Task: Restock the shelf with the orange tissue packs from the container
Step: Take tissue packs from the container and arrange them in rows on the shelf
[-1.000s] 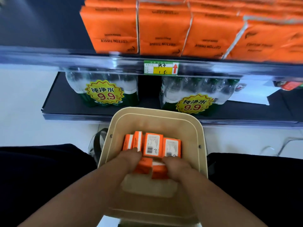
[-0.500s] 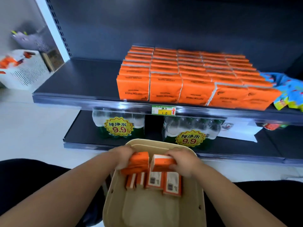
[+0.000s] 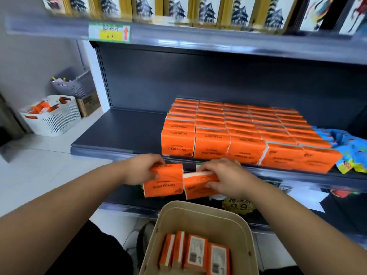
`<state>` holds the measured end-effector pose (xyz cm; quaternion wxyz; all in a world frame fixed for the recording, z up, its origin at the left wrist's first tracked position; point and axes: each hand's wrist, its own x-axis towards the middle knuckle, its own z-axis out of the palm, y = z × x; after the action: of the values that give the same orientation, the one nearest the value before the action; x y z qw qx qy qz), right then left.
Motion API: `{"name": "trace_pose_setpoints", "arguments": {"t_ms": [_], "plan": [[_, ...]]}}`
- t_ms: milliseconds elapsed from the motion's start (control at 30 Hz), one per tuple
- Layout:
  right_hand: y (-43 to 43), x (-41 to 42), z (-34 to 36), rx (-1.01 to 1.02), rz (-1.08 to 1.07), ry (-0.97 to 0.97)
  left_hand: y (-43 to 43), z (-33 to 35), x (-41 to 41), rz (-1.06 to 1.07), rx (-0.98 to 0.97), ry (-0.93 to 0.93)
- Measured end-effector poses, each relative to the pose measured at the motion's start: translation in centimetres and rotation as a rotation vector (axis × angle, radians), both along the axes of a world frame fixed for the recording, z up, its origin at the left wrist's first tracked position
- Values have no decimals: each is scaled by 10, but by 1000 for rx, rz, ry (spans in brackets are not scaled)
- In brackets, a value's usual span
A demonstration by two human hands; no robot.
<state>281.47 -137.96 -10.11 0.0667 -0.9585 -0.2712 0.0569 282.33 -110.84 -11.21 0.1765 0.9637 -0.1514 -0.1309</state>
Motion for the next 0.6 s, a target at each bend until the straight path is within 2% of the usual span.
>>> {"name": "trace_pose_setpoints", "arguments": {"t_ms": [200,333,467,600], "plan": [[21,11,31,112,48,-12,40,51,10,-6,-64,-21],[57,16,38,222,114,-31,71,73,21,71,-103,-82],[107,27,43,240,197,-97,97,83,44,186,-265,-133],[155,51,53,221,219,-213,113,80,72,208,-265,-123]]}}
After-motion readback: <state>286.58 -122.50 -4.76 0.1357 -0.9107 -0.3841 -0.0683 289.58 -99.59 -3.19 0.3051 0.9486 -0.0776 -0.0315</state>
